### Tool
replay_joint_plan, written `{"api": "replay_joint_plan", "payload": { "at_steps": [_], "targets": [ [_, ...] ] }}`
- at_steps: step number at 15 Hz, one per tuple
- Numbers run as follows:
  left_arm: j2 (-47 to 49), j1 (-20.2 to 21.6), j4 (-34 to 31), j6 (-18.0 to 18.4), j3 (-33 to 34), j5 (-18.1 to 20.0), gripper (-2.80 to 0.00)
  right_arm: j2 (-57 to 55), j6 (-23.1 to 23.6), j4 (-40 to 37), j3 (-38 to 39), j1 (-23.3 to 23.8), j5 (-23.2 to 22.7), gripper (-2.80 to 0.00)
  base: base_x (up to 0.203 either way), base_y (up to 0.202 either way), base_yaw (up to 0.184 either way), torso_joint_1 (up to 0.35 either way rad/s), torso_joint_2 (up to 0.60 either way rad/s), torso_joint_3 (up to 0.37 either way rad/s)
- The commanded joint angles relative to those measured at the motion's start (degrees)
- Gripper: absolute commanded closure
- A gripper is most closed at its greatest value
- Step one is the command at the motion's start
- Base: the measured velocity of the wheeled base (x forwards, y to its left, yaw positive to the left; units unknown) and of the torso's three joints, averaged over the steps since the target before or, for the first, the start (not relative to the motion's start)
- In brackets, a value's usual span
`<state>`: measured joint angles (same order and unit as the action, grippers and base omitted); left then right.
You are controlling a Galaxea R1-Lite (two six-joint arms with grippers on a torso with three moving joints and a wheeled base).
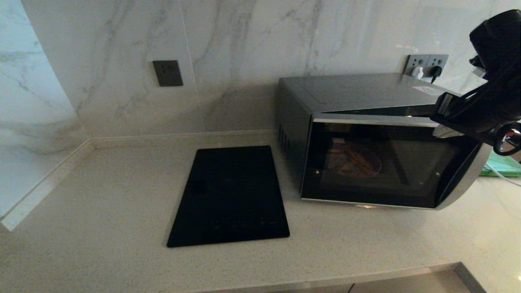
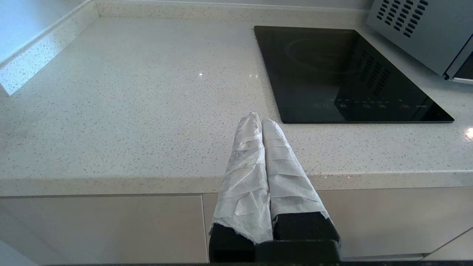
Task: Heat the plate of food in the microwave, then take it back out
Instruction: Close the microwave oven
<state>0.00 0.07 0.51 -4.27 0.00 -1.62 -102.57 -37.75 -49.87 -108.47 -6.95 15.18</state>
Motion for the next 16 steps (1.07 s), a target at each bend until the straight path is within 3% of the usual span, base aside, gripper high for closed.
{"api": "replay_joint_plan", "payload": {
  "at_steps": [1,16],
  "targets": [
    [0.1,0.0,0.0,0.0,0.0,0.0,0.00,-1.0,0.0,3.4,0.4,1.7,0.0,0.00,0.000,0.000,0.000,0.000,0.00,0.000],
    [0.1,0.0,0.0,0.0,0.0,0.0,0.00,-4.3,-0.1,15.7,2.0,2.3,-2.1,0.00,0.000,0.000,0.000,0.000,0.00,0.000]
  ]
}}
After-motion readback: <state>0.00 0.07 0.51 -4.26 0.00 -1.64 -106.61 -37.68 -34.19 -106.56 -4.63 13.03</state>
